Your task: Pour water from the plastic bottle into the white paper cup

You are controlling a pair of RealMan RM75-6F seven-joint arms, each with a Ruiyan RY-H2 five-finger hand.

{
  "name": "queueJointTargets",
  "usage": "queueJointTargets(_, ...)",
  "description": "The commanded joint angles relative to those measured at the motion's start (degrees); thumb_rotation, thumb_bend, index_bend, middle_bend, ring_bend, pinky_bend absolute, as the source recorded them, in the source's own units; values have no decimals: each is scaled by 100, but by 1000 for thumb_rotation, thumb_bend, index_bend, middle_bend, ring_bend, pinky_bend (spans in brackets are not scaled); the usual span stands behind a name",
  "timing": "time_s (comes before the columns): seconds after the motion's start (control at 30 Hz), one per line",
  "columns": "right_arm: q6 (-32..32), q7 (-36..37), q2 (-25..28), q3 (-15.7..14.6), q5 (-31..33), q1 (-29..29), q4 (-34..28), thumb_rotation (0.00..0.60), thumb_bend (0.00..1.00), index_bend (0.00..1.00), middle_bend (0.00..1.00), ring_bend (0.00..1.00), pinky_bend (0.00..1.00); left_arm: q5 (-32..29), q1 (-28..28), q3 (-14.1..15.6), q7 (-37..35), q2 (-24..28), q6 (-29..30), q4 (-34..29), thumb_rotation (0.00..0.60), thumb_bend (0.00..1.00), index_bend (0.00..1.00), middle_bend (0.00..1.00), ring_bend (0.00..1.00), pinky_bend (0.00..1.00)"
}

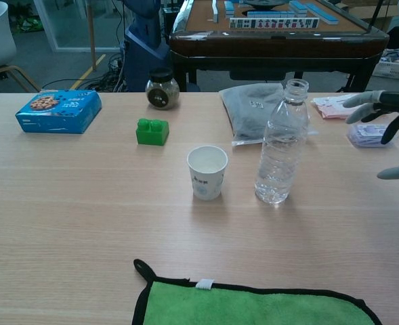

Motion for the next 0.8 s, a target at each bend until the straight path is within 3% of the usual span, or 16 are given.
queueJointTargets(0.03,401,-436,406,-282,-157,-402,-338,600,0,108,182,128,336,87,7,11,7,-26,65,6,600,199,585,543,408,544)
queueJointTargets(0.37,1558,-1273,761,-701,-535,-1343,-564,600,0,135,204,128,336,284,9,72,168,-89,133,-26,600,199,486,542,406,547)
queueJointTargets(0.5,1733,-1531,817,-765,-549,-1564,-661,600,0,153,206,128,336,315,5,84,184,-96,132,-21,600,199,429,530,403,547)
queueJointTargets(0.8,1878,-1734,1082,-734,-543,-1783,-944,600,0,168,206,128,336,291,-1,90,208,-32,88,-124,600,199,429,523,399,546)
